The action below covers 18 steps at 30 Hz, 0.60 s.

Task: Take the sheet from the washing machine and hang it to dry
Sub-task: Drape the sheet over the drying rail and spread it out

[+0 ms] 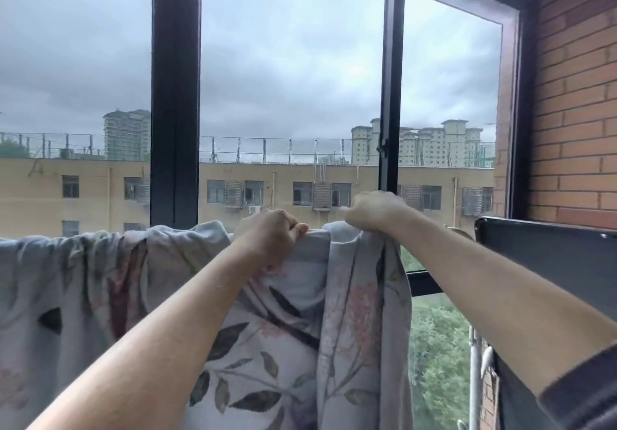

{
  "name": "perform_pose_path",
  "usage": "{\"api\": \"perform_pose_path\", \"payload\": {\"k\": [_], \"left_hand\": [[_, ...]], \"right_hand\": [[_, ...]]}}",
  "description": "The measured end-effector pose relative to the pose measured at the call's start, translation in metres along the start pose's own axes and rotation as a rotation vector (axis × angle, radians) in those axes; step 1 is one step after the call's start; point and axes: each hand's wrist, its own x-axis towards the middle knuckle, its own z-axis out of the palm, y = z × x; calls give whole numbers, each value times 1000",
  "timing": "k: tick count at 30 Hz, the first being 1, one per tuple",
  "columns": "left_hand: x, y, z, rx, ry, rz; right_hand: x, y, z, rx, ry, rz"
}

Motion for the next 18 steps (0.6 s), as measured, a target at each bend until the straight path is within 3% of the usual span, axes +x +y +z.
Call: {"api": "perform_pose_path", "payload": {"k": [2,4,8,12,15,18], "left_hand": [[-2,4,-1,10,-6,-11],[-5,12,-1,15,-9,-24],[-4,20,-2,13,-21,-57],[-8,27,-5,-3,-31,-88],[-15,28,-9,4,-24,-142],[-18,34,-9,3,-24,-173]], "right_hand": [[-1,3,8,43,-164,28],[0,14,13,123,-158,36],[2,28,9,235,64,3],[0,50,-5,37,293,-110],[2,81,-30,78,368,-151],[-10,93,-34,126,184,-106]]}}
